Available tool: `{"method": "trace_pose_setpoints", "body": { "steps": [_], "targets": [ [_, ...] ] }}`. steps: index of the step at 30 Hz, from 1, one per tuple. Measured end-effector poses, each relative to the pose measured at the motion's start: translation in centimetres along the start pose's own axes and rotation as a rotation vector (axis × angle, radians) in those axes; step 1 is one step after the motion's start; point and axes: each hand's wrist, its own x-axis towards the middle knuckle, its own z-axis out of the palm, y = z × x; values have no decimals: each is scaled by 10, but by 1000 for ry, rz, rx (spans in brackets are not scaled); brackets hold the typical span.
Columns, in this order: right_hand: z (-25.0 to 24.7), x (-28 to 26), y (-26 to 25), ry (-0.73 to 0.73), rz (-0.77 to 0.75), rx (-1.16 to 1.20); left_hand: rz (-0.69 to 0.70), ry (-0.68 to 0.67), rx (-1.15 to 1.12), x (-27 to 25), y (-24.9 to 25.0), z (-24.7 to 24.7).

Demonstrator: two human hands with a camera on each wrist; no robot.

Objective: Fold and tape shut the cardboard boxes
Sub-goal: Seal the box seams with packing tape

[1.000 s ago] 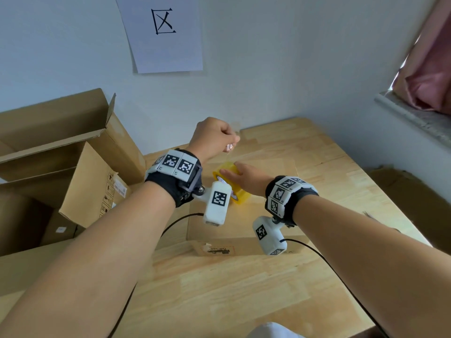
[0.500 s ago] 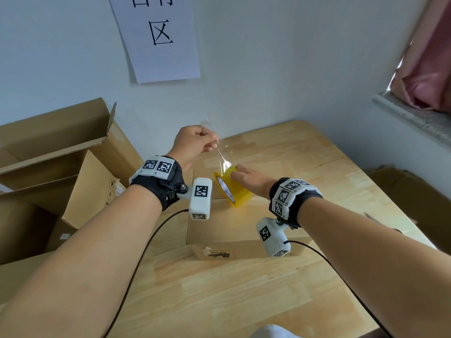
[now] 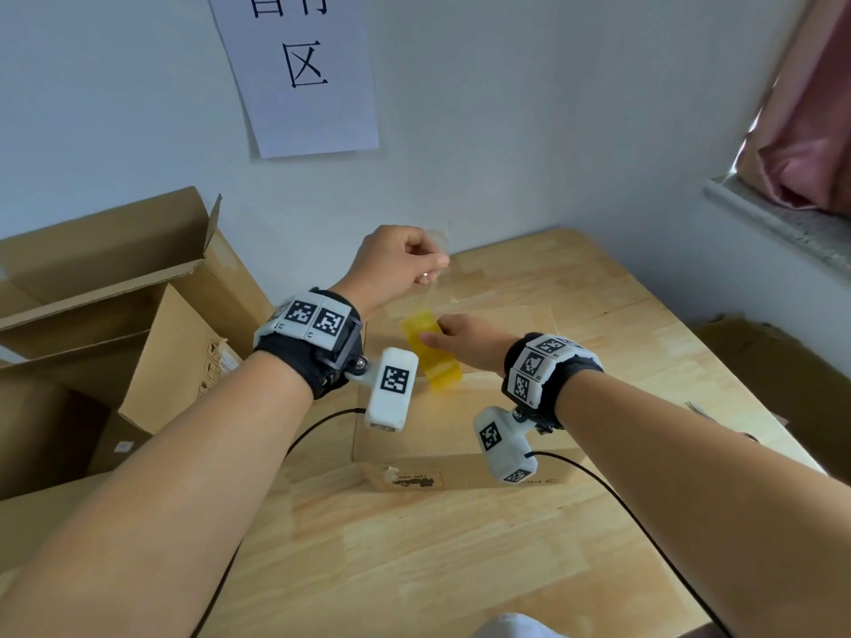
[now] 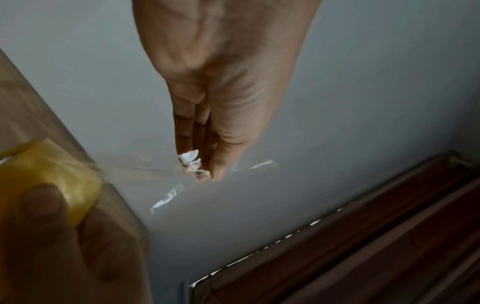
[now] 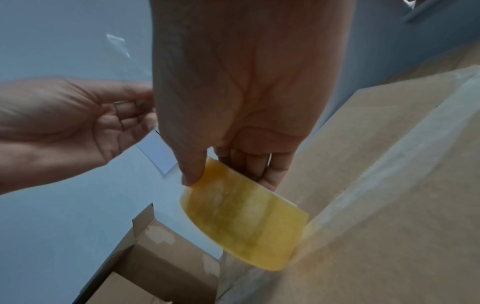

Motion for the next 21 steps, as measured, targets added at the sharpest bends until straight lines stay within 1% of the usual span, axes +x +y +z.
{"method": "trace_pose_setpoints", "body": {
  "steps": [2, 4, 6, 11, 14, 17, 21],
  "targets": [
    [-1, 1, -1, 21, 11, -14, 39, -6, -73, -3, 9, -3],
    [-2, 3, -2, 37, 18, -28, 75, -3, -89, -4, 16, -9],
    [-2, 4, -4, 33, 23, -50, 72, 38, -90, -5, 13, -16],
    [6, 5, -4, 31, -17, 8, -73, 269, -162, -6, -31, -38],
    [14, 8, -6, 61, -39, 82, -149, 386, -160, -12, -54, -44],
    [17, 10, -6, 58, -52, 126, -190, 433, -200, -16, -67, -47],
    [14, 12, -7, 34, -42, 136, -233, 468, -375, -20, -75, -47]
  ]
}}
